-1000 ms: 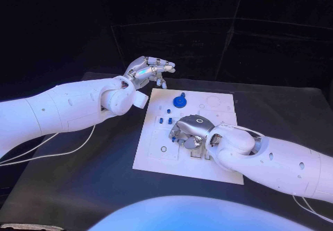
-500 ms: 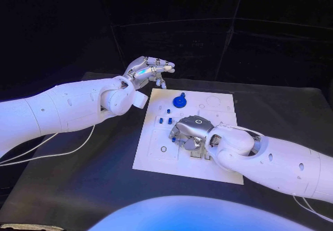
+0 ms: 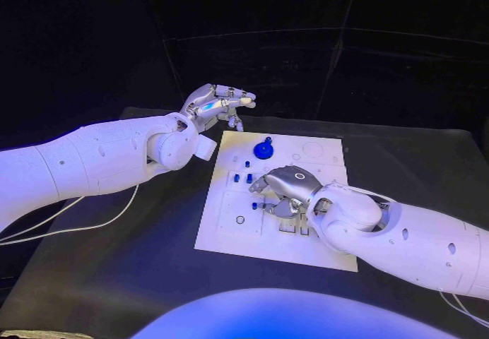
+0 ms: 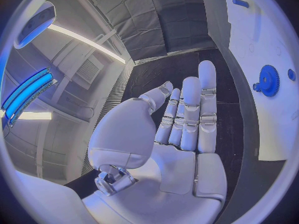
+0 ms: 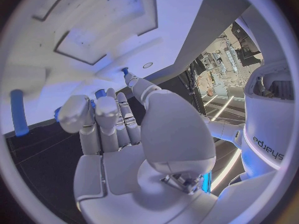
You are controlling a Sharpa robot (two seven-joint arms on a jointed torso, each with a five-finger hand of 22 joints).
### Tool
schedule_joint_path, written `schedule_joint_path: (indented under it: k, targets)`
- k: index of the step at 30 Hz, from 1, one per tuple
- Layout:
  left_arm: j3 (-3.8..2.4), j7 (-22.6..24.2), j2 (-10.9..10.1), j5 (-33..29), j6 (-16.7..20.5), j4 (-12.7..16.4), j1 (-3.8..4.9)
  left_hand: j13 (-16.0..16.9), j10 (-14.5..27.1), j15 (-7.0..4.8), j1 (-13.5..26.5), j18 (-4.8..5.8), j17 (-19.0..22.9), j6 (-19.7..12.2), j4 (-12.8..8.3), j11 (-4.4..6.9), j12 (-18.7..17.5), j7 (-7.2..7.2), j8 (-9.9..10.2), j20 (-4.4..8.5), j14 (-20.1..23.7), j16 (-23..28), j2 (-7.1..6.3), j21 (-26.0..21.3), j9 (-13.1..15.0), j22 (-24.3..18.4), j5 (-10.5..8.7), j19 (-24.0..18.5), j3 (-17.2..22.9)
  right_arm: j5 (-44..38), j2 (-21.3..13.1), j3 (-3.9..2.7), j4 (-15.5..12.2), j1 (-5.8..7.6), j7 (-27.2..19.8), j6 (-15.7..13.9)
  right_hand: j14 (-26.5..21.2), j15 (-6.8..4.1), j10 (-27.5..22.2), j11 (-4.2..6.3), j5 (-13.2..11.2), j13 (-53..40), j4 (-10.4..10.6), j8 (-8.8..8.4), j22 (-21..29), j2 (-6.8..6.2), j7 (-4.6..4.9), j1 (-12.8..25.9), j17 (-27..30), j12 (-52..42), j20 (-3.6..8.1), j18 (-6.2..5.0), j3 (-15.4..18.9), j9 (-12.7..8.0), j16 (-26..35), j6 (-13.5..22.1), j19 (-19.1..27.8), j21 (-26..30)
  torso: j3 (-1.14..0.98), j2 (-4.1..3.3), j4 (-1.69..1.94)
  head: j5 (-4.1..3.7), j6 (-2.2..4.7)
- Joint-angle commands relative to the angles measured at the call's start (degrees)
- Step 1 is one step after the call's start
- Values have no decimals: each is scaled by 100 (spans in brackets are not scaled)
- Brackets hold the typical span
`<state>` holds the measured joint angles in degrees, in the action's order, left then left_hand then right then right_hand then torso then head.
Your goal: Assemble the parts on the task board
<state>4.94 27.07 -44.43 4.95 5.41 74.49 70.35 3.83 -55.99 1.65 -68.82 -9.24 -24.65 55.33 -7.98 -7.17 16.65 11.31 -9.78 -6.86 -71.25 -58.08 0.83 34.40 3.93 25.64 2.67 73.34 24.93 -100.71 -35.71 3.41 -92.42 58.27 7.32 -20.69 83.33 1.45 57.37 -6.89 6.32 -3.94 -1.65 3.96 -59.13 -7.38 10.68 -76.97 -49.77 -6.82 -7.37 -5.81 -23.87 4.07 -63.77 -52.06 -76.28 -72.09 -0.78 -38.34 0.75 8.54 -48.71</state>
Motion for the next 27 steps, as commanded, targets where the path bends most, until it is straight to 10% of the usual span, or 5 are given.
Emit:
schedule_joint_path:
  k: [1,7,16,27]
  targets:
    - [-5,-2,-8,-26,-72,8,11,9,42,-3,49,-114,5,-36,-8,5,17,-6,-30,-10,40,28,3,-36,2,-5,13,-38,-28,102,-197,-9,-168,11,-37,-844,-20,-9,93,4,30,-3,-2,42,-29,61,0,1,24,-82,1,-40,35,10,16,-95,-57,3,7,12,-5,-23,25]
    - [-5,13,-29,-25,-64,13,11,8,46,-2,47,-114,7,-40,-11,5,18,-5,-31,-11,41,28,2,-38,2,-7,13,-38,-30,464,-674,-118,-464,89,-33,-951,1,-30,351,34,69,0,67,77,-109,27,1,70,14,-256,17,-22,58,21,-14,-285,-128,-49,11,10,-22,-88,98]
    - [-5,22,-28,-25,-66,0,11,9,50,-2,38,-115,10,-45,-17,5,22,-5,-32,-11,42,27,3,-42,2,-10,13,-37,-32,340,-1180,-227,-465,391,501,481,-5,-76,0,107,50,33,211,-38,36,-216,-166,273,127,-169,59,-44,605,-27,42,-71,-76,65,12,-3,1,-222,196]
    - [-4,13,3,-25,-75,-32,10,9,50,-2,38,-115,10,-45,-17,5,22,-5,-32,-11,42,27,3,-42,2,-10,13,-37,-32,53,-1232,-241,-340,452,684,1446,-32,-12,-478,29,132,22,659,-24,402,-27,-295,-246,447,-264,4,-98,1902,-14,220,2,12,351,5,-7,11,-237,198]
